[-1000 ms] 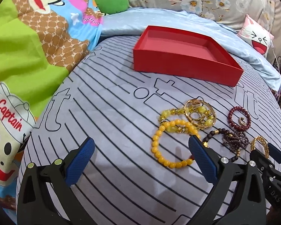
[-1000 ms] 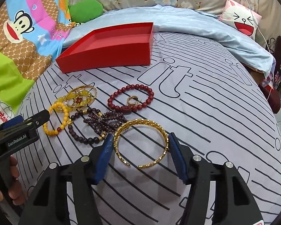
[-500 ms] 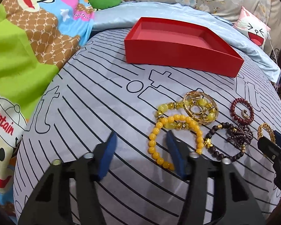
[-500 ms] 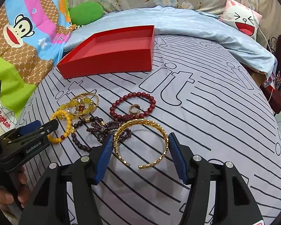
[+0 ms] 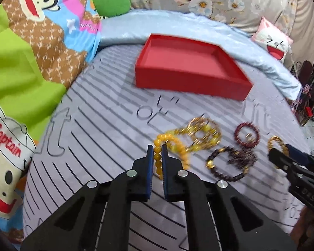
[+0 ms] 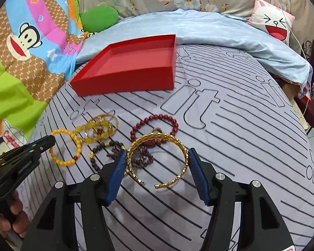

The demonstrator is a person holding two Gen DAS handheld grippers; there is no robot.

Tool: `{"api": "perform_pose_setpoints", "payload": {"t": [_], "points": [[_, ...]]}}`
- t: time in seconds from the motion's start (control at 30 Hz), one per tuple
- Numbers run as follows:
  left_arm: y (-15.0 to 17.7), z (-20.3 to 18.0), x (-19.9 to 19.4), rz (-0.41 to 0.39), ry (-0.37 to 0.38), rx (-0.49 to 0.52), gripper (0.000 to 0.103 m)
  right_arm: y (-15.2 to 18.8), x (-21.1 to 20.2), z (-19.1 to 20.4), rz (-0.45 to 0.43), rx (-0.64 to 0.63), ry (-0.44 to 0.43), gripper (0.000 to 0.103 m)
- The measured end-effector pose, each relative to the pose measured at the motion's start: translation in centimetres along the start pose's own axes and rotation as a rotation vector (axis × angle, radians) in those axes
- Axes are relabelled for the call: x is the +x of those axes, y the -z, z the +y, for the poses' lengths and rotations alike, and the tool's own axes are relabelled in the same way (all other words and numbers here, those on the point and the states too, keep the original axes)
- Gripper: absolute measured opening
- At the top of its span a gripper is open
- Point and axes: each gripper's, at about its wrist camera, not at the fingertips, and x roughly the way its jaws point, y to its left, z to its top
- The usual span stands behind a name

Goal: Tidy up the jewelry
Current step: 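Carry both bracelets into the red tray and open both tools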

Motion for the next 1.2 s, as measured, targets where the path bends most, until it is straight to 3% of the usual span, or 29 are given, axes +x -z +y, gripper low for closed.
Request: {"api": "perform_pose_setpoints", "payload": {"t": [0.23,0.53,0.83,1.2], "points": [[-5.6,-0.4,-2.2,-0.079,0.043,0.012,0.007,-5.7,-0.8,-0.8,-0.055,0.0,-0.058,0.057],[-15.9,-1.9,0.8,-0.177,0.063,0.065,0.007,-16.9,2.7,-1.3,-0.068,0.012,-0.137,0.057],[-23.1,-3.1,10.3,-0.115,0.069,0.087,0.007,-24.5,11.4,0.5,-0.01,-0.076,-0.092,0.058],[-26.1,-2.9,18.3,0.013,0.037,0.088,0.008,-27.1,19.2,1.4,0.114,-0.103,-0.109,0.058]]}}
